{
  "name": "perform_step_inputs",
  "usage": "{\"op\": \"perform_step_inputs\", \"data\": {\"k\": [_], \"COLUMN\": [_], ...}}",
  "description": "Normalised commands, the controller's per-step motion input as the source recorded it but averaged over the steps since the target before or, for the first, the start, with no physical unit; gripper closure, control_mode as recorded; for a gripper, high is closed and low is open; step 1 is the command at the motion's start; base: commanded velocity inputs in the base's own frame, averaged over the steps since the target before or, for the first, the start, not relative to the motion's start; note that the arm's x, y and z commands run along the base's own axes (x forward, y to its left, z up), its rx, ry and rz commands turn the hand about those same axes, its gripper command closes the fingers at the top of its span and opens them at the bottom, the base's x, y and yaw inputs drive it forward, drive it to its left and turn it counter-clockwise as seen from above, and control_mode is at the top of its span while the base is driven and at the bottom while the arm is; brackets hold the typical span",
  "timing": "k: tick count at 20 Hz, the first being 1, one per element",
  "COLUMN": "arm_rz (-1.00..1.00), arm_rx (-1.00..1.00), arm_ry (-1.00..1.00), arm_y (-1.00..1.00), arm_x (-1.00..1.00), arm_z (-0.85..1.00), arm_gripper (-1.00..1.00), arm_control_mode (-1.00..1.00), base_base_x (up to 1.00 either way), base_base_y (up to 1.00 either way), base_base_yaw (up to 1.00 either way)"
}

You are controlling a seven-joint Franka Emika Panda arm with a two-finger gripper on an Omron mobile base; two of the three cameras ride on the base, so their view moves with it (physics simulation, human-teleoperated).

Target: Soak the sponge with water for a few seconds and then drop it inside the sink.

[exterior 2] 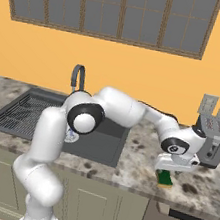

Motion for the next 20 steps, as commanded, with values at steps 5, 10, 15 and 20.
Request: {"op": "perform_step_inputs", "data": {"k": [5, 10, 15, 20], "arm_rz": [-0.07, -0.04, -0.02, -0.02], "arm_rx": [0.0, -0.01, 0.0, 0.0], "arm_ry": [0.0, -0.05, -0.07, -0.05], "arm_y": [0.23, 0.0, 0.0, 0.0], "arm_x": [0.0, 0.0, 0.0, 0.0], "arm_z": [0.0, -0.13, -0.19, -0.16], "arm_gripper": [-1.0, -1.0, -1.0, -1.0], "arm_control_mode": [-1.0, -1.0, -1.0, -1.0], "base_base_x": [0.0, 0.0, 0.0, 0.0], "base_base_y": [0.0, 0.0, 0.0, 0.0], "base_base_yaw": [0.0, 0.0, 0.0, 0.0]}}
